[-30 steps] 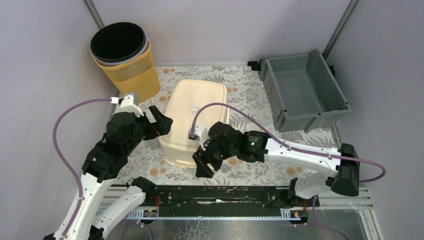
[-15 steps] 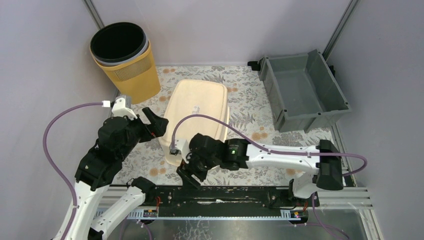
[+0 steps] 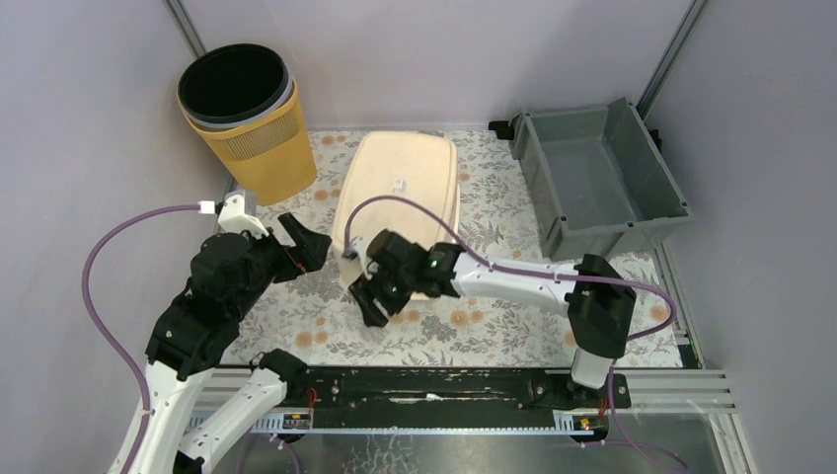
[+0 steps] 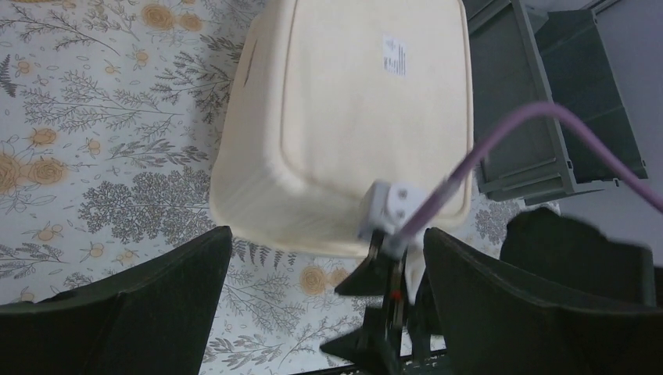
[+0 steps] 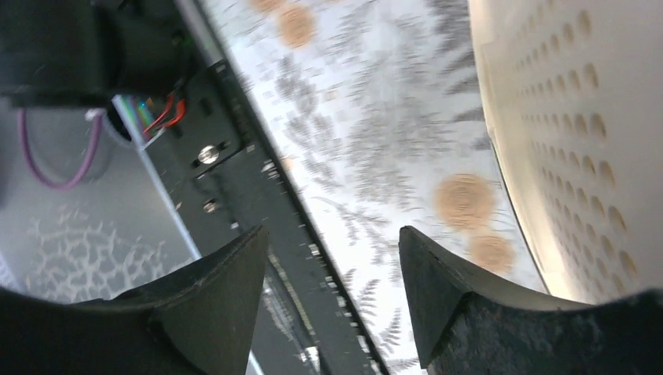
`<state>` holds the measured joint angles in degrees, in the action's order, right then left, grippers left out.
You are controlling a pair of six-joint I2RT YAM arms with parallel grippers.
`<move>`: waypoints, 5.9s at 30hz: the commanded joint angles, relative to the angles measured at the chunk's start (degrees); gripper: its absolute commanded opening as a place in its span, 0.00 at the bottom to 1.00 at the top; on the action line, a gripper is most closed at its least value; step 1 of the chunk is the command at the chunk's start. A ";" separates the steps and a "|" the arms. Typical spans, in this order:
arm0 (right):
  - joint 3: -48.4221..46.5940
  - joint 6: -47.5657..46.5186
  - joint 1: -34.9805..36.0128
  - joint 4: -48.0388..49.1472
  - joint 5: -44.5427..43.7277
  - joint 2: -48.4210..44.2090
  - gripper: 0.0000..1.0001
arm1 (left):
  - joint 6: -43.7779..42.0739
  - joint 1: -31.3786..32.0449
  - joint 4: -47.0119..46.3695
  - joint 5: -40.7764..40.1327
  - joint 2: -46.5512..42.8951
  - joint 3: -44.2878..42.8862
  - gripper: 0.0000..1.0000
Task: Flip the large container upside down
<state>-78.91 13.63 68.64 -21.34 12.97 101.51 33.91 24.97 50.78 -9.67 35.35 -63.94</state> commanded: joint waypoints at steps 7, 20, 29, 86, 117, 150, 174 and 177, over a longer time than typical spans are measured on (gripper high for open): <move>2.09 0.57 -11.16 -4.54 -5.61 -8.16 0.70 | 0.89 -0.23 -3.48 2.04 0.01 2.62 1.00; 9.24 1.16 -25.71 -5.33 -9.37 -13.37 0.73 | 1.58 -0.30 -10.90 6.93 4.45 8.73 1.00; 5.02 3.92 -37.74 -4.98 -8.47 -8.54 0.74 | 0.77 -0.27 -14.95 6.77 8.43 9.73 1.00; -8.97 7.27 -50.29 4.77 -2.75 2.84 0.74 | -0.89 -11.11 -34.71 -3.00 73.08 -24.15 1.00; -23.27 -3.48 -50.23 -22.24 -20.14 -2.94 0.75 | -0.08 -14.16 -31.49 10.46 58.05 -22.16 1.00; -19.71 -6.08 -58.62 -29.92 -24.65 5.13 0.63 | -1.05 -13.72 -21.50 26.20 21.61 0.44 1.00; -17.89 -7.26 -58.98 -31.39 -15.13 10.20 0.26 | -1.83 -13.73 -17.83 24.22 17.99 0.77 1.00; -17.98 -6.86 -59.01 -31.25 -15.10 9.92 0.16 | -1.66 -13.78 -17.91 24.35 18.17 0.81 1.00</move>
<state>-96.49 5.23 9.26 -50.89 -5.54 111.55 32.84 10.94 33.32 14.39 53.71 -63.59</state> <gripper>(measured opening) 0.216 0.998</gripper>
